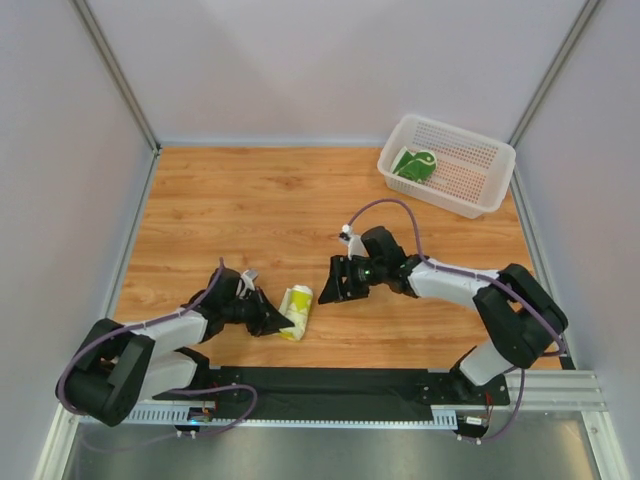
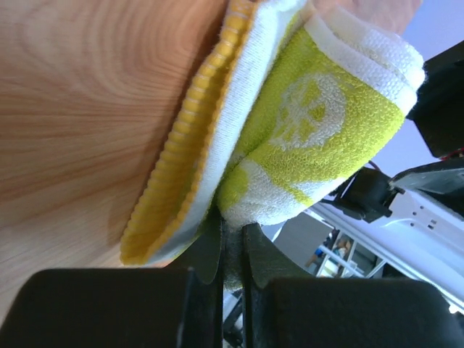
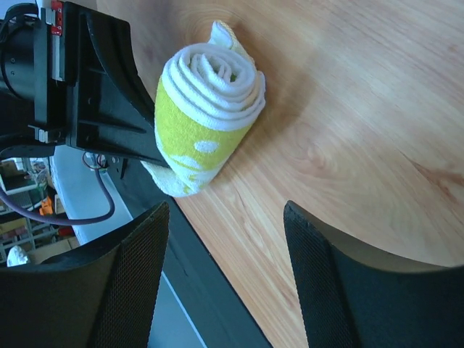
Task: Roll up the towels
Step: Roll the towel, then place the rolled towel into the container
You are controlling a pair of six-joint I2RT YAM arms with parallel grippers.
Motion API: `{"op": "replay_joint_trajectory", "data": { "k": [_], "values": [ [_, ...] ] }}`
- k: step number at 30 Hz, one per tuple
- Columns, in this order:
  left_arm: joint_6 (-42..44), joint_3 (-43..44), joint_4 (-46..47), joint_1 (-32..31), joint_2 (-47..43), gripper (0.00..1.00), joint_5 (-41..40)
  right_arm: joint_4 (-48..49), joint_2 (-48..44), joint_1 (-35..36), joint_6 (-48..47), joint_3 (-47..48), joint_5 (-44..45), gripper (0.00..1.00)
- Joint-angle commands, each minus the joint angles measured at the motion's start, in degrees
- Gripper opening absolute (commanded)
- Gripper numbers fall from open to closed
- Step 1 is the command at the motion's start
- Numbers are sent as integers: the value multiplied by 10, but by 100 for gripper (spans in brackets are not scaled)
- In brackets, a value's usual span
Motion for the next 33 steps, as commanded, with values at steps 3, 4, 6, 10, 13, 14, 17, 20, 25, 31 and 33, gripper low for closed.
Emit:
{"op": "replay_joint_trajectory", "data": {
  "k": [3, 4, 6, 10, 13, 14, 17, 20, 25, 31, 33],
  "values": [
    [7, -7, -64, 28, 31, 0, -1, 136, 62, 41, 45, 6, 12, 66],
    [9, -8, -60, 29, 37, 0, 2, 154, 75, 46, 48, 7, 22, 66],
    [8, -13, -47, 37, 61, 0, 14, 171, 90, 62, 60, 7, 30, 66],
    [2, -25, -2, 45, 102, 0, 30, 209, 120, 81, 74, 4, 60, 65],
    [-2, -33, 26, 51, 126, 0, 39, 235, 141, 93, 85, 1, 73, 65],
    [-3, -34, 30, 56, 135, 0, 45, 239, 149, 96, 86, 2, 76, 65],
    [1, -36, 42, 64, 149, 0, 56, 257, 162, 107, 91, 3, 84, 62],
    [-2, -41, 60, 73, 156, 0, 72, 272, 181, 116, 97, 5, 89, 60],
    [8, -43, 56, 94, 149, 0, 85, 326, 207, 128, 112, -6, 80, 58],
    [17, -45, 52, 102, 144, 0, 94, 387, 228, 134, 132, -16, 78, 31],
    [20, -46, 50, 103, 139, 0, 95, 411, 242, 135, 143, -16, 77, 22]
  ]
}}
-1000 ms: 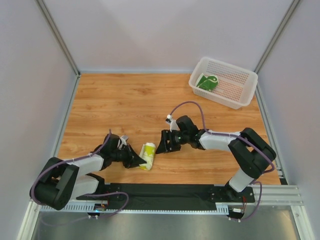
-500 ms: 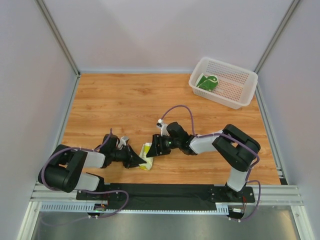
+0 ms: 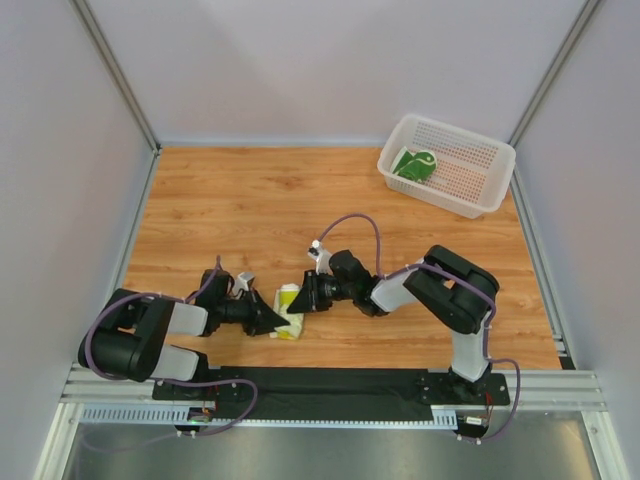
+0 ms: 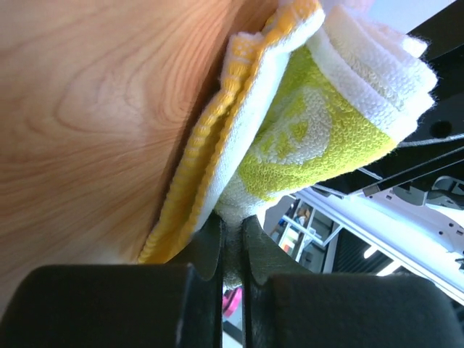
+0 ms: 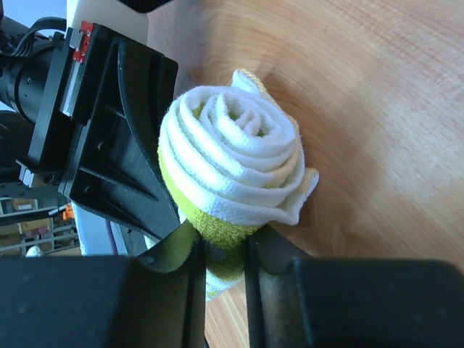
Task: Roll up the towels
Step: Place the rolled towel into the container
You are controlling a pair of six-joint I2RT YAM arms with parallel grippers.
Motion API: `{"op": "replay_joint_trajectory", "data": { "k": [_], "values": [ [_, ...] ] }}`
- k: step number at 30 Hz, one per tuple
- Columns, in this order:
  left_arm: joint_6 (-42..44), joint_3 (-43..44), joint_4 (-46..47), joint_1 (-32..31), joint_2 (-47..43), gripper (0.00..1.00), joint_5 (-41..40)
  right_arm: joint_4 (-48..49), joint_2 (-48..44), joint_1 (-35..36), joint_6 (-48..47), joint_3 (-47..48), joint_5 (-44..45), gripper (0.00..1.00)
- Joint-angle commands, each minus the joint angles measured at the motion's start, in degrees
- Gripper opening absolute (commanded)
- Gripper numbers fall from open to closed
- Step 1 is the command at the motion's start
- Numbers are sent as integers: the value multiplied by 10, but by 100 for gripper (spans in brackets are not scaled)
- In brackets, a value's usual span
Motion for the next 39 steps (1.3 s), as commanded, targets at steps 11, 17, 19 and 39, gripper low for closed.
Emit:
{"op": "replay_joint_trajectory", "data": {
  "k": [11, 17, 19, 39],
  "values": [
    [101, 44, -290, 7, -139, 40, -75, -45, -6, -4, -11, 42, 33, 0],
    [154, 111, -476, 7, -275, 42, -141, -177, -65, -46, -62, 122, 32, 0],
    [156, 125, -509, 7, -308, 42, -147, -223, -84, -58, -80, 151, 29, 0],
    [372, 427, -746, 6, -275, 35, -284, -525, -170, -415, -153, 412, -42, 0]
  ]
}}
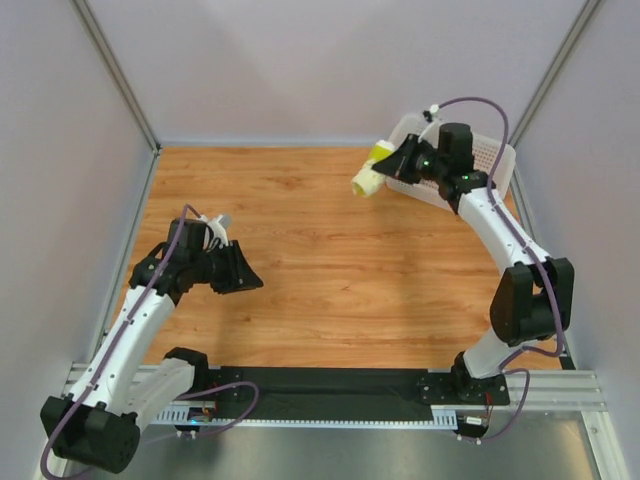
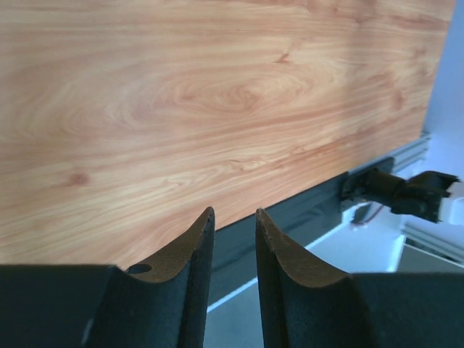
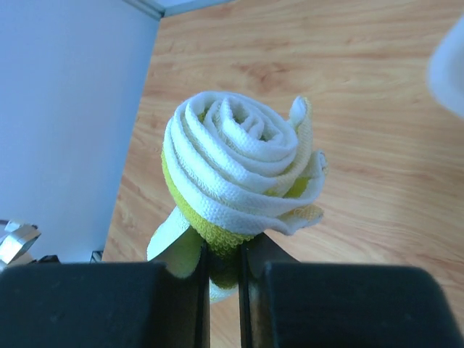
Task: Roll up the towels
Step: Place the rolled towel into the container
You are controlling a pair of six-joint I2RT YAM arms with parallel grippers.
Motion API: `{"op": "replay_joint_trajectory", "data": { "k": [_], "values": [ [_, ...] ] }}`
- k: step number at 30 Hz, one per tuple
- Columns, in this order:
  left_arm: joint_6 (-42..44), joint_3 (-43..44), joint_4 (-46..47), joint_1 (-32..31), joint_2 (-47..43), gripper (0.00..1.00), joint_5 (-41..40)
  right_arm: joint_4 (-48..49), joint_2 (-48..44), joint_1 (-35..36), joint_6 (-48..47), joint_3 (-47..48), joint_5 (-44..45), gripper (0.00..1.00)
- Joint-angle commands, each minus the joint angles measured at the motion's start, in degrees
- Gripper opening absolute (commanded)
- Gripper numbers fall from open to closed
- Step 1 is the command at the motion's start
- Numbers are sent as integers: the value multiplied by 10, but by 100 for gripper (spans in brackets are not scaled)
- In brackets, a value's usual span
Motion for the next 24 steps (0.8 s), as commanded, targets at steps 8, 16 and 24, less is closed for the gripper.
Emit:
{"op": "replay_joint_trajectory", "data": {
  "k": [8, 16, 24],
  "values": [
    [113, 50, -60, 1, 13, 34, -72, -154, 125, -160, -51, 211, -84, 0],
    [113, 46, -53, 1, 1, 34, -62, -248, 272, -229, -102, 378, -149, 0],
    [114, 43, -50, 1, 11, 34, -54, -264, 382, -273, -108, 435, -158, 0]
  ]
}}
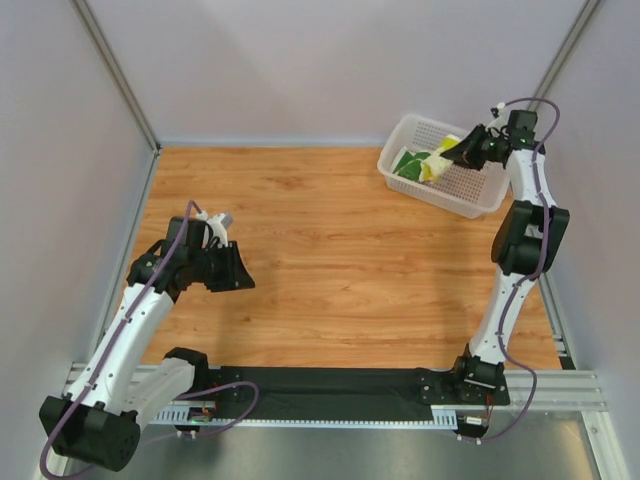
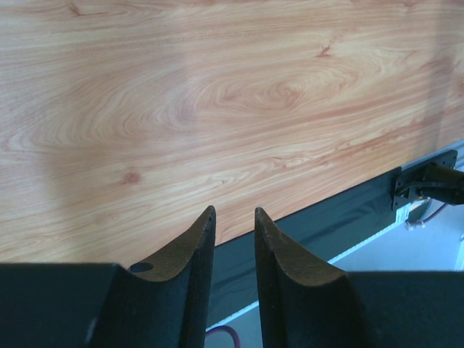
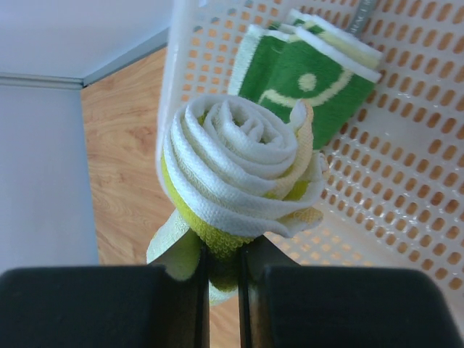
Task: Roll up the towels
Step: Place the rolled towel into the container
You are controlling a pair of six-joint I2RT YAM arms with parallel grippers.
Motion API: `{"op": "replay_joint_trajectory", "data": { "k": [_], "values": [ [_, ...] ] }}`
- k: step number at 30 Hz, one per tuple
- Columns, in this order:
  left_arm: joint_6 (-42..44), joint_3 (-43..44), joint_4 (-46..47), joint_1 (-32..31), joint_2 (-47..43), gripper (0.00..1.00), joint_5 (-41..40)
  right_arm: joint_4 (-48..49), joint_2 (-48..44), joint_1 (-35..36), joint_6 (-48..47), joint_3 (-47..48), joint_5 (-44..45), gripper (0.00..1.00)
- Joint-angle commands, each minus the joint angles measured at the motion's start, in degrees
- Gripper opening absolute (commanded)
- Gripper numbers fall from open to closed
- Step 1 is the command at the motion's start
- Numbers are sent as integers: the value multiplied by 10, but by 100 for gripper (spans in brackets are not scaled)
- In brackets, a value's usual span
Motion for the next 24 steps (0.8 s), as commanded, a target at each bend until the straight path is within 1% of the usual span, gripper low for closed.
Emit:
{"op": "replay_joint_trajectory", "data": {
  "k": [1, 3, 7, 10, 12, 13, 17, 24],
  "values": [
    [11, 0, 5, 1, 1, 34, 10, -30, 46, -6, -26, 52, -20, 0],
    [11, 0, 5, 1, 4, 34, 9, -47, 67, -11, -32, 63, -13, 0],
    [11, 0, 3, 1, 12, 34, 8, -21, 101, -17, -16, 54, -27, 0],
    [11, 0, 4, 1, 17, 34, 10, -3, 126, -14, -9, 65, -35, 0],
    [11, -1, 4, 1, 19, 34, 10, -12, 140, -13, -18, 78, -23, 0],
    [10, 0, 3, 1, 21, 34, 7, -38, 154, -13, -43, 88, 6, 0],
    [9, 0, 3, 1, 21, 34, 5, -58, 162, -13, -61, 86, 37, 0],
    [9, 0, 2, 1, 22, 34, 4, -65, 187, -2, -63, 92, 55, 0]
  ]
}}
